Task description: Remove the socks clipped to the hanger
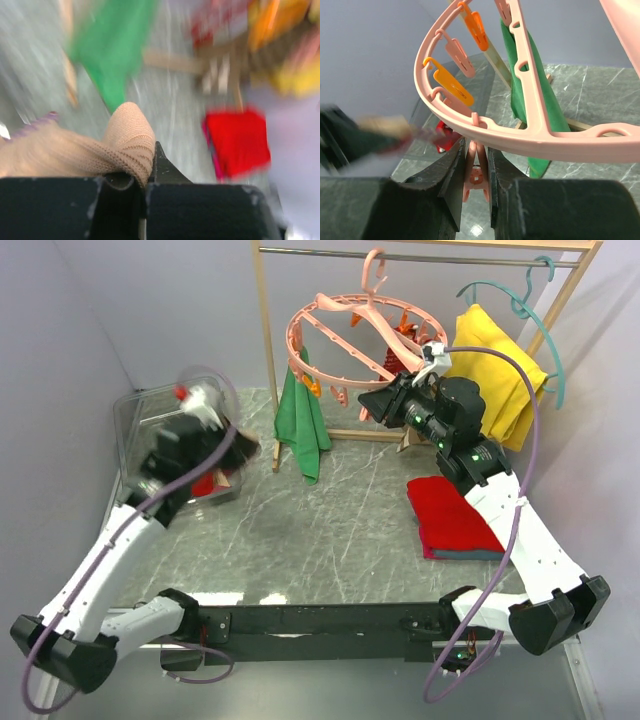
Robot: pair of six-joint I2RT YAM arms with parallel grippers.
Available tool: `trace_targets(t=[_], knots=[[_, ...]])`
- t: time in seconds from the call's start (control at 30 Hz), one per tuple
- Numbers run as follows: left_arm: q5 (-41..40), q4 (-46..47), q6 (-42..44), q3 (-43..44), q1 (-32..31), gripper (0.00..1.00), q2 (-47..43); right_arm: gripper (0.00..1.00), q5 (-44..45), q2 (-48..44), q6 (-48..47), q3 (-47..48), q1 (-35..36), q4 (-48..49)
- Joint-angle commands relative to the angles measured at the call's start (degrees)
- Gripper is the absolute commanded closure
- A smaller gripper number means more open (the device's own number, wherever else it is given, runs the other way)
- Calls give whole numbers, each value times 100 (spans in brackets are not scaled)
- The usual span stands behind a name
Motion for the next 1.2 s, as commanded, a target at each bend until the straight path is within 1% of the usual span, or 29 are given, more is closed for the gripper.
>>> trace_targets(t=[0.0, 0.03, 0.1, 0.13, 0.2, 0.23, 0.3, 0.33, 0.37, 0.4, 0.43, 0.5, 0.57, 0.6, 0.67, 0.77, 0.87, 0.93, 1.0, 1.07, 1.17], knots=[[-40, -403, 647, 1193, 918, 99, 435, 100, -156, -182, 33, -79, -8, -4], [-67, -430, 743, 1621, 1250, 99, 619, 100, -156, -173, 24, -71, -8, -21], [-67, -465, 840, 2019, 1586, 98, 805, 100, -165, -164, 6, -44, -17, -39], [-110, -456, 910, 2326, 1909, 95, 971, 100, -165, -173, -11, -44, -8, -48], [-120, -430, 963, 2547, 2201, 92, 1139, 100, -139, -199, -46, -44, -8, -74], [-15, -334, 972, 2662, 2490, 91, 1305, 100, -138, -199, -47, -44, 0, -83], [239, -254, 929, 2689, 2860, 92, 1499, 100, -130, -234, -64, -70, -8, -83], [571, -193, 798, 2680, 3218, 92, 1717, 100, -147, -243, -64, -88, 0, -48], [740, -158, 701, 2645, 3387, 93, 1841, 100, -147, -261, -47, -123, -8, -39], [959, -79, 613, 2584, 3546, 96, 1947, 100, -156, -261, -38, -141, 0, -13], [1362, 87, 438, 2410, 3808, 97, 2166, 100, -191, -261, -29, -158, -8, 39], [1821, 229, 226, 2103, 4012, 99, 2500, 100, -226, -243, 15, -193, -8, 75], [2094, 561, -46, 1820, 4189, 99, 2694, 100, -279, -235, 59, -229, 0, 136], [2121, 685, -99, 1558, 4206, 99, 2895, 100, -296, -217, 59, -237, -8, 145], [2043, 870, -118, 1319, 4206, 99, 3159, 100, -305, -200, 94, -264, 0, 172], [1902, 722, -21, 1134, 4215, 99, 3810, 100, -332, -226, 103, -325, -8, 216], [2182, 747, -179, 1081, 4329, 98, 4241, 100, -305, -269, 120, -387, -8, 242], [1956, 783, -162, 1046, 4321, 85, 4312, 100, -288, -287, 129, -413, -8, 259], [1911, 704, -144, 1063, 4329, 77, 4373, 100, -296, -314, 155, -448, -8, 277], [1893, 634, -91, 1107, 4329, 72, 4365, 100, -323, -340, 182, -466, -8, 295], [1718, 721, -100, 1019, 4329, 54, 4067, 100, -367, -340, 208, -440, -8, 277]])
